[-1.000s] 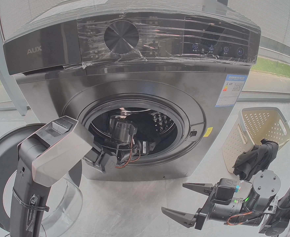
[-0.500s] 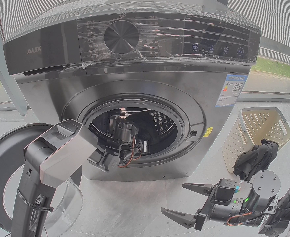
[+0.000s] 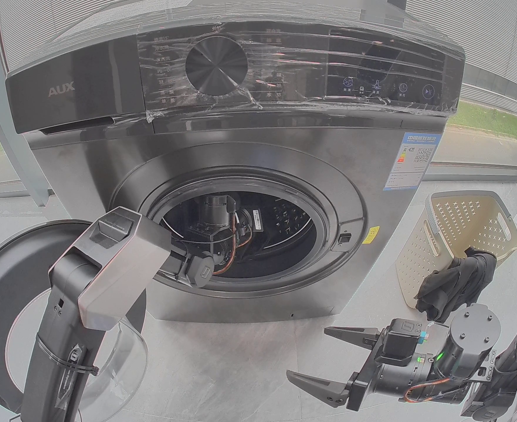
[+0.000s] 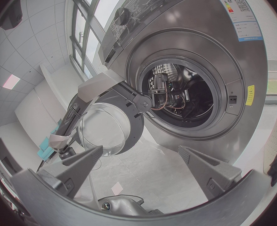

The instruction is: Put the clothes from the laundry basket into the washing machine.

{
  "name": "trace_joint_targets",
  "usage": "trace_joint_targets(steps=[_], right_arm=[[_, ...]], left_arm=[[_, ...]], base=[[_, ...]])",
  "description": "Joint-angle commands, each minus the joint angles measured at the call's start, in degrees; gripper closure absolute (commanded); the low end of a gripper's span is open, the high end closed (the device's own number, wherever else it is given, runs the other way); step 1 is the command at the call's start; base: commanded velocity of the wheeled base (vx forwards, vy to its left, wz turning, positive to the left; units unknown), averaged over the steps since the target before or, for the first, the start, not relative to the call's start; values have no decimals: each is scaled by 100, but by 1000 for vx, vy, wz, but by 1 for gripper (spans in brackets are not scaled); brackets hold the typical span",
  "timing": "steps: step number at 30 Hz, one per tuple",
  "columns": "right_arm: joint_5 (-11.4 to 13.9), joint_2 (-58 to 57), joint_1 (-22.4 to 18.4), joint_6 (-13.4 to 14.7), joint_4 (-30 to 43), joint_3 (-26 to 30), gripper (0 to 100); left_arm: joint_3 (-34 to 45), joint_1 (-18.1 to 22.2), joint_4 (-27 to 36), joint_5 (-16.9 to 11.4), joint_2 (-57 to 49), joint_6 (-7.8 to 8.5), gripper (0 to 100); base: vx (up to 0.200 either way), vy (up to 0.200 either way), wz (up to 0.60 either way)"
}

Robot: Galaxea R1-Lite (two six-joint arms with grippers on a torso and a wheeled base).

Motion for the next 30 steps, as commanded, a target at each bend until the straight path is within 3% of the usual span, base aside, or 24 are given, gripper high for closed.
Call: trace_joint_targets(steps=[1,9,18,19,25,30], right_arm=[[2,-3,-4,-1,-1,-1,0],[2,5,-22,-1,-1,-10,0],[2,5,-13,-1,-1,-1,0],[2,5,-13,-1,-1,-1,0],[2,5,-13,-1,-1,-1,0],[2,5,5,-1,-1,-1,0]], left_arm=[[-397,81,-54,60,310,-10,100],[-986,177,-63,236,512,-10,100],[-925,186,-36,245,495,-10,100],[-916,186,-36,245,486,-10,0],[-854,133,-45,245,451,-107,0],[288,-192,148,95,-375,-203,0]], base=[[0,0,0],[0,0,0],[0,0,0],[0,0,0],[0,0,0],[0,0,0]])
